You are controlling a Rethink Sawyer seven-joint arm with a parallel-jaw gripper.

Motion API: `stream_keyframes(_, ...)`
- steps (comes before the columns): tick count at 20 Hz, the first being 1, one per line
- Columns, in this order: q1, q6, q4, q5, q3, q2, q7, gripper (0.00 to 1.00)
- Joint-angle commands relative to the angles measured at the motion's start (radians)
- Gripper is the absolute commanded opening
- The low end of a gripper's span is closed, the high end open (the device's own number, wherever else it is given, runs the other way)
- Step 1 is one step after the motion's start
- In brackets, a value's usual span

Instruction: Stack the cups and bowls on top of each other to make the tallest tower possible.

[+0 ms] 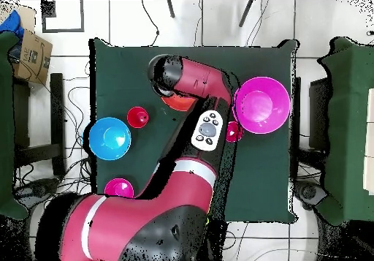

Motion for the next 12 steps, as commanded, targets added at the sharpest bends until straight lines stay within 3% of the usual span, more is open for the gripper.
stream_keyframes(1, -0.023, 0.087, 0.103, -0.013, 0.092, -0.074, 0.057, 1.0)
stream_keyframes(12, -0.023, 0.096, 0.103, -0.014, 0.101, -0.082, 0.073, 1.0)
